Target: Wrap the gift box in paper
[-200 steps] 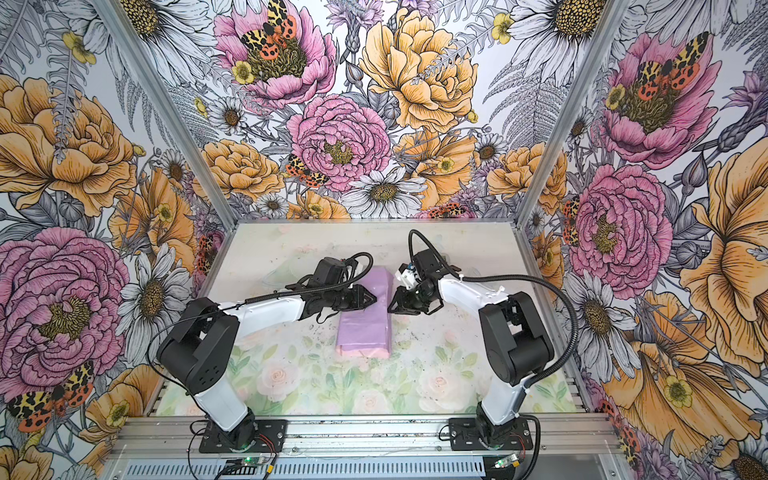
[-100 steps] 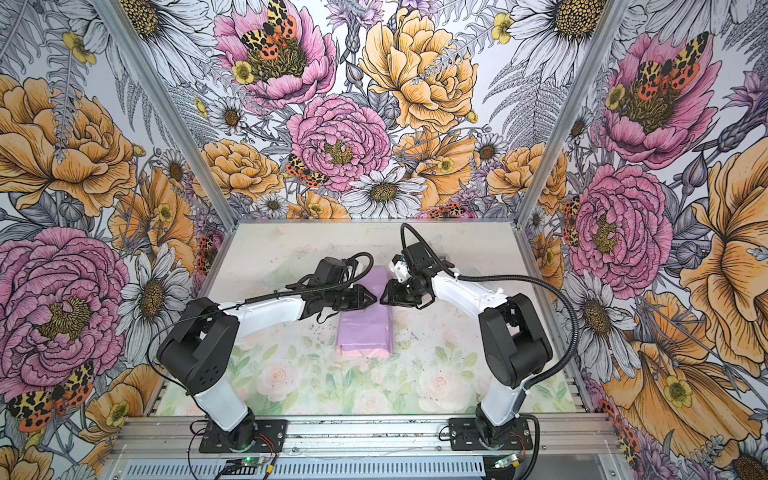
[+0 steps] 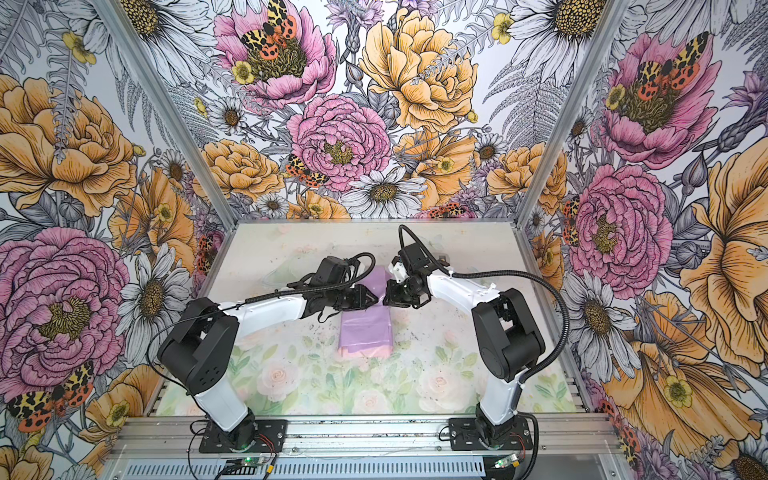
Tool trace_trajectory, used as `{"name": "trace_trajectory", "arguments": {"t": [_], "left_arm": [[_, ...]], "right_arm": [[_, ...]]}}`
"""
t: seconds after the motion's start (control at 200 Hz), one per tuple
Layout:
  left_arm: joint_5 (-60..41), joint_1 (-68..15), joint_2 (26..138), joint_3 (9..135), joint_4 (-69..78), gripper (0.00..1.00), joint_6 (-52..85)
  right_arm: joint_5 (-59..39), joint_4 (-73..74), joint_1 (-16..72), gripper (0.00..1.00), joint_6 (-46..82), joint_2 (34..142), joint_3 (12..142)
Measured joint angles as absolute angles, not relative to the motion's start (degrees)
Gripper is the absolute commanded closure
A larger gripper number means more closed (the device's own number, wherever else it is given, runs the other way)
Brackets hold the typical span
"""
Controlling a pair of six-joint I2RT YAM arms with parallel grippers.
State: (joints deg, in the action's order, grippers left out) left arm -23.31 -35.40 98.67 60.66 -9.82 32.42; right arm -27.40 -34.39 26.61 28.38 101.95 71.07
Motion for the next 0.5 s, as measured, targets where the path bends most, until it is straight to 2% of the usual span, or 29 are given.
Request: {"name": "trace_trajectory", "arguments": {"t": [0.095,0.215,0.5], "left_arm": [[-22.8,-35.4,97.2,62.5,-13.1,0.42,32.0],[-21.9,-34.7,92.6,64.1,-16.3,0.32,31.6],[-18.3,-28.0,84.0,60.3,-21.7,0.27,34.9]], "right_arm": [[-26.4,-35.2,26.5,0.53,29.2,100.4,71.0],[-24.3,-37.6,26.2,0.49,30.2,97.5,72.0],[-21.3,-41.7,26.3,0.48,30.4,100.3,79.9]]}}
